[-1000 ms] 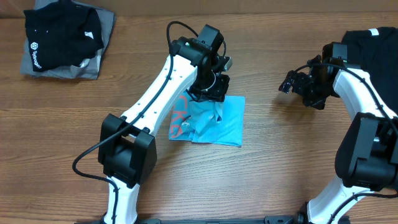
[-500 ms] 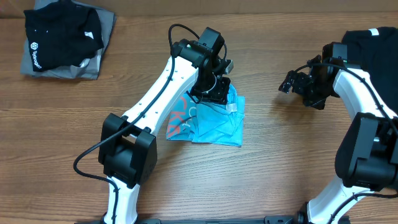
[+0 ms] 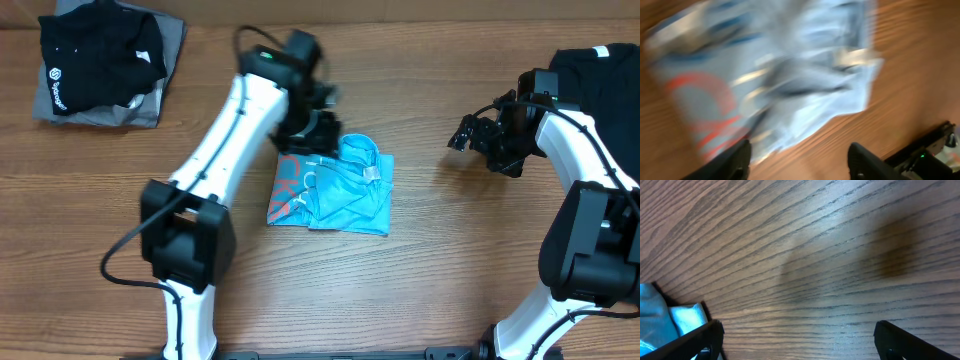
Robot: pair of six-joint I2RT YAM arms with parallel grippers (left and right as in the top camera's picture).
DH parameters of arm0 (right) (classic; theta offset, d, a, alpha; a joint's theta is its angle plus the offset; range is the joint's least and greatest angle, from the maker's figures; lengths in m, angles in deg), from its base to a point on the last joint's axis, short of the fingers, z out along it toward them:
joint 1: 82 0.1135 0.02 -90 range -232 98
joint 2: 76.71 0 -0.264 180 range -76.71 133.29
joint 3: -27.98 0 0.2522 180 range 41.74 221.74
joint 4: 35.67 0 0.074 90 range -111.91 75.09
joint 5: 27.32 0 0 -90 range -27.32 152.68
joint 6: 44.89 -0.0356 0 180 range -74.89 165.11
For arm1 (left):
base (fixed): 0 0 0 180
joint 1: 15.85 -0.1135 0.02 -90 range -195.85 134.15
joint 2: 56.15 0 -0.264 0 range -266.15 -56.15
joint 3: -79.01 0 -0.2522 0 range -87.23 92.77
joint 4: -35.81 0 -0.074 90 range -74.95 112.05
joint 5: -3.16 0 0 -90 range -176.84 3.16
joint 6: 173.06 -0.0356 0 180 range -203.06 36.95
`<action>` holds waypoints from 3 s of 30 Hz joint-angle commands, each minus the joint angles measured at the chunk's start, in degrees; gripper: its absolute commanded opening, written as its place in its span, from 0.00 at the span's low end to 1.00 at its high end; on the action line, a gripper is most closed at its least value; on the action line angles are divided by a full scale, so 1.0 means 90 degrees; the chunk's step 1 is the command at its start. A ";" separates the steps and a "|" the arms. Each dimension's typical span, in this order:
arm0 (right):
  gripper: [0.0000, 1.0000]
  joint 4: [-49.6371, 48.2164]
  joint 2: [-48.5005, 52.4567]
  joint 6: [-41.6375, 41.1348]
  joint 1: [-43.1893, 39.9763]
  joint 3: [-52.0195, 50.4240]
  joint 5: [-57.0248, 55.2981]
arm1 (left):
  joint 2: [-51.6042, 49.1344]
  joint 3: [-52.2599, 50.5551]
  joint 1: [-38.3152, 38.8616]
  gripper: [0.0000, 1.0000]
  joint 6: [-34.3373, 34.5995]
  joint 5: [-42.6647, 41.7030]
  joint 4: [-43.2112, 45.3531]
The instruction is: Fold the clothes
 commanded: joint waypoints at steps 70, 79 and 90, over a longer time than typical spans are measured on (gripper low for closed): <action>1.00 -0.0063 -0.0075 -0.0024 -0.0002 -0.0032 -0.0017 | -0.0121 -0.1977 0.1149 0.04 -0.1173 -0.1775 0.1868; 1.00 -0.0087 -0.0075 -0.0024 -0.0002 -0.0032 -0.0015 | -0.0121 -0.1834 0.1328 0.54 -0.1600 -0.1829 0.1773; 1.00 -0.0063 -0.0075 -0.0024 -0.0002 -0.0032 -0.0017 | -0.0121 -0.0245 0.1039 0.71 -0.1180 -0.0219 0.1321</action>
